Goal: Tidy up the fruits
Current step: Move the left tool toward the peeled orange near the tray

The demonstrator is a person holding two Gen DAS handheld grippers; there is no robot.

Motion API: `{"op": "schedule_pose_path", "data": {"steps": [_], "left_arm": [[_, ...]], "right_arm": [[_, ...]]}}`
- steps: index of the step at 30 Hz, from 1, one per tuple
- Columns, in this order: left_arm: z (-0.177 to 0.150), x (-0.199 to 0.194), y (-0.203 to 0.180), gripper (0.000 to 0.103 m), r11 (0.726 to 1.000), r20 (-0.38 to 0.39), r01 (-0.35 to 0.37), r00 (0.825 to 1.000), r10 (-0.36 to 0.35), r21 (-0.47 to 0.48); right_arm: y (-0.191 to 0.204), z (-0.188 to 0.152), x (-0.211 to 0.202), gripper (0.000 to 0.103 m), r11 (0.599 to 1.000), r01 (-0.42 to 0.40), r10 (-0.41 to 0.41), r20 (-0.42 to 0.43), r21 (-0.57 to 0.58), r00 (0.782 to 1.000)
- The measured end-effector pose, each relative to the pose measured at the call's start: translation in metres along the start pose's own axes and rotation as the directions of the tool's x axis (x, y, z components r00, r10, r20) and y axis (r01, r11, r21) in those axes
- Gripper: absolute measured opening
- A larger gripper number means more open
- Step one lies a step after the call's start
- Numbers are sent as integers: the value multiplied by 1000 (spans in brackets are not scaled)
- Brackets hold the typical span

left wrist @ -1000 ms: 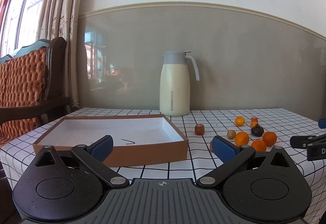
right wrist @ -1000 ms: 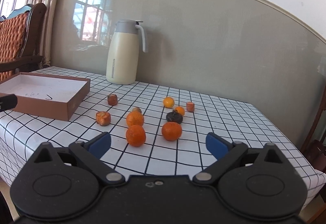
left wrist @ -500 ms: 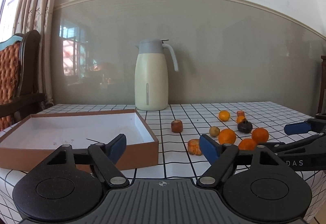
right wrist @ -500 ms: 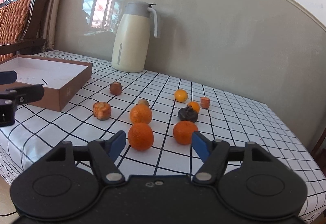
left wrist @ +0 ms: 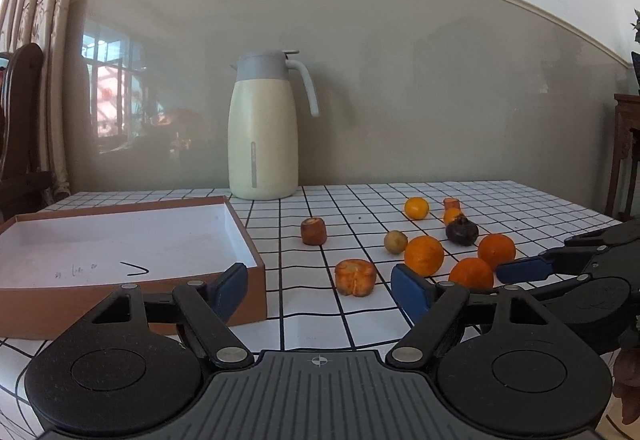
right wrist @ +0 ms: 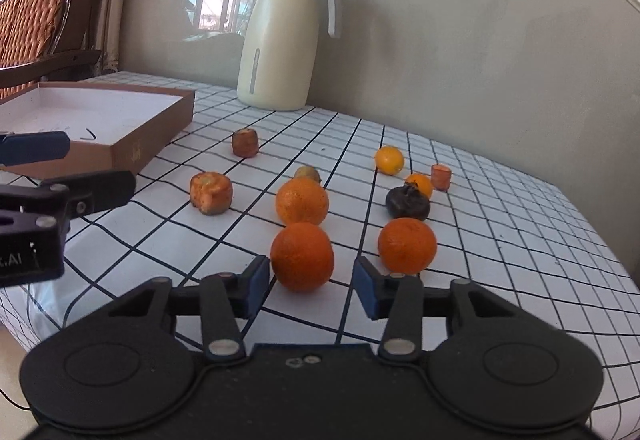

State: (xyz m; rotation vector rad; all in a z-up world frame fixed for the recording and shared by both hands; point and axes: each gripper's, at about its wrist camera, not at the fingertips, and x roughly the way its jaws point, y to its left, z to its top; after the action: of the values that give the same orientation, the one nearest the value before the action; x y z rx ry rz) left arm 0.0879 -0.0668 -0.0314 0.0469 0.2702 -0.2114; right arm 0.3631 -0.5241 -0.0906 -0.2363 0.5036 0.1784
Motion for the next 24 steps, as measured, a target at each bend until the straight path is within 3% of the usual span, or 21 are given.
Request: {"op": "schedule_pose_path", "data": {"steps": [12, 16, 24], "left_arm": [[-1, 53, -16, 78, 999, -77, 41, 996, -40, 11], [-1, 75, -15, 58, 999, -140, 39, 989, -41, -15], [1, 91, -26, 52, 1000, -199, 15, 980, -10, 27]], "right_arm": [[-22, 5, 16, 25, 994, -24, 23, 12, 103, 1000], [-29, 4, 17, 25, 991, -44, 43, 14, 125, 999], [-26, 6, 23, 25, 993, -38, 36, 16, 111, 999]]}}
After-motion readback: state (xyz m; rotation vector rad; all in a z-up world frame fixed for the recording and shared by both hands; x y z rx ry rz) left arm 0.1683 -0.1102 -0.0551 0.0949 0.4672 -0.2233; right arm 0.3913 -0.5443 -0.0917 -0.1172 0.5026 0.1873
